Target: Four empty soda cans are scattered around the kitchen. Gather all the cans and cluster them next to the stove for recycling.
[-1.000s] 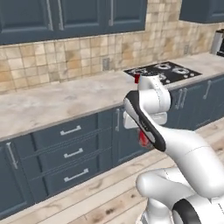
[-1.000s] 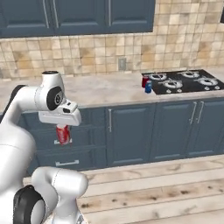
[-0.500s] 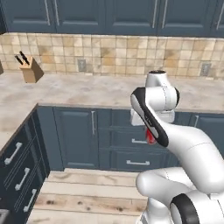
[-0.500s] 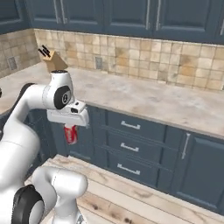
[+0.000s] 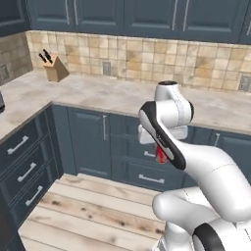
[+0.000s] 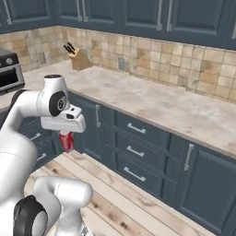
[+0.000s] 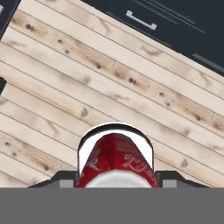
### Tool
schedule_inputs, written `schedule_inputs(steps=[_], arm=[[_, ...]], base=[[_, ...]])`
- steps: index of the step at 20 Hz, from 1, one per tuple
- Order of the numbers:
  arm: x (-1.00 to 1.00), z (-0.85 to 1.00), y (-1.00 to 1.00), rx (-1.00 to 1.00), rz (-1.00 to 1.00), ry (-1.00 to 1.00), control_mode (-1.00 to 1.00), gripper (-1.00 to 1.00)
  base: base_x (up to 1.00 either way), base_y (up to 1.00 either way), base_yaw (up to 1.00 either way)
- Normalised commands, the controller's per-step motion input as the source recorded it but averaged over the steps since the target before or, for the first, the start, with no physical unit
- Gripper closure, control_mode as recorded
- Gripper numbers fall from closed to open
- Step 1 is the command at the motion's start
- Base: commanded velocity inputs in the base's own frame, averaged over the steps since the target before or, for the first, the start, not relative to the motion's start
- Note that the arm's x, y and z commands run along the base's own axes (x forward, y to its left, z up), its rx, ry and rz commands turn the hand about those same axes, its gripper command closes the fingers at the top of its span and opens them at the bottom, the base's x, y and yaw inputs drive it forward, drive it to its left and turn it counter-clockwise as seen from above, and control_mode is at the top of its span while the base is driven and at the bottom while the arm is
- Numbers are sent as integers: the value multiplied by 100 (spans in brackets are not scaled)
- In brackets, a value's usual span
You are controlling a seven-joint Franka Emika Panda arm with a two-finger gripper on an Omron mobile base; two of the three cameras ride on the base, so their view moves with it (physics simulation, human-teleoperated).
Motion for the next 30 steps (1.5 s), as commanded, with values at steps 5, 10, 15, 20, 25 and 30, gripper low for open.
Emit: schedule_inputs(steps=[5,10,15,20,25,30], arm=[[0,0,0,0,0,0,100,100],[0,0,0,0,0,0,100,100],[0,0,0,0,0,0,100,100],[0,0,0,0,0,0,100,100],[0,0,0,0,0,0,100,100],[0,0,0,0,0,0,100,100]], base=[[19,-78,-7],[17,-61,-25],[16,-68,-28],[69,-84,-19],[73,-43,-23],[33,-30,-35]])
